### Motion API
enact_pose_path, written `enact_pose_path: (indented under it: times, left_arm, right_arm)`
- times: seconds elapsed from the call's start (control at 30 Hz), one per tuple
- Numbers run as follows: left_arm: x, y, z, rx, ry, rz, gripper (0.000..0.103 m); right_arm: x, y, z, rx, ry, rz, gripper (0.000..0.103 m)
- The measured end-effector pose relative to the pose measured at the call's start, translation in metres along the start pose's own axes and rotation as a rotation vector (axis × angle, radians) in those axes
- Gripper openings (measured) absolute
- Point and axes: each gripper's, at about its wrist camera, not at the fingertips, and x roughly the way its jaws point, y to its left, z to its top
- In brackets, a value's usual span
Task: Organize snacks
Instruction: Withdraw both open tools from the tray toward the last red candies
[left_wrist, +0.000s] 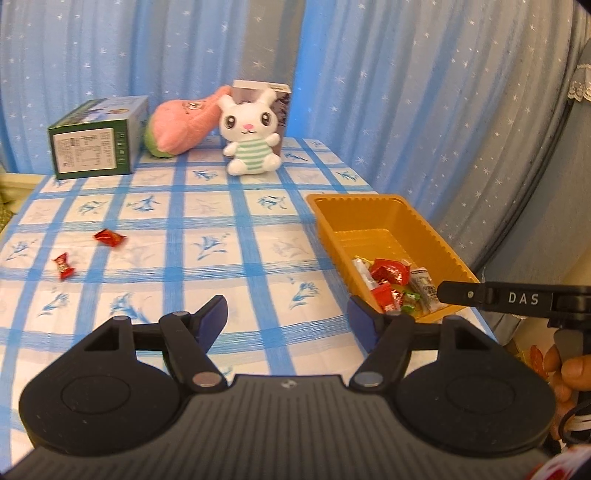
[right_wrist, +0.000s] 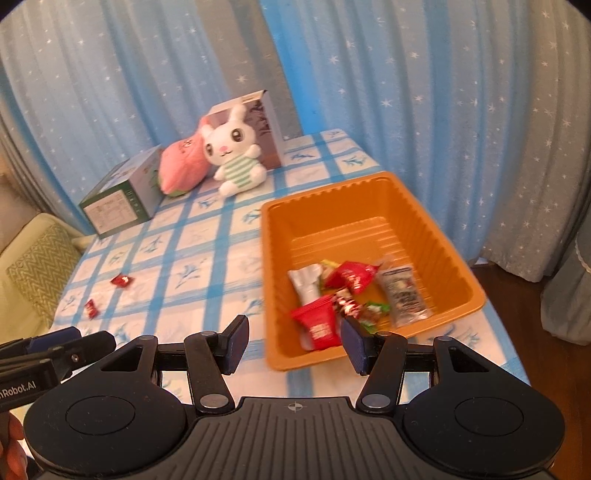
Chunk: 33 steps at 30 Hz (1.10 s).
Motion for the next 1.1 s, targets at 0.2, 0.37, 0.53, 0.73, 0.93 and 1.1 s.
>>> enact_pose_path:
  times: [0.2, 0.37, 0.53, 0.73, 0.93, 1.1]
  left_arm:
    - [-0.021, 0.024, -0.007, -0.022, -0.012, 0.034, 0.069]
    - [-0.035, 0.044, -0.013, -0.042, -0.018, 0.066, 0.069]
    - [-0.043, 0.067, -0.018, -0.072, -0.02, 0.106, 0.069]
    - [-0.048, 0.093, -0.018, -0.109, -0.027, 0.142, 0.07]
    - [-0.052, 0.117, -0.016, -0.133, -0.034, 0.175, 0.07]
    - [-0.05, 0.139, -0.011, -0.155, -0.036, 0.197, 0.07]
  right_arm:
    - [-0.003, 0.024, -0.011, -0.02, 0.005, 0.027, 0.055]
    - [0.001, 0.046, -0.019, -0.044, 0.02, 0.047, 0.055]
    - [0.008, 0.065, -0.027, -0.075, 0.039, 0.065, 0.055]
    - [0.019, 0.083, -0.029, -0.103, 0.054, 0.081, 0.055]
    - [0.03, 0.102, -0.025, -0.136, 0.06, 0.095, 0.055]
    - [0.042, 0.117, -0.022, -0.163, 0.056, 0.109, 0.055]
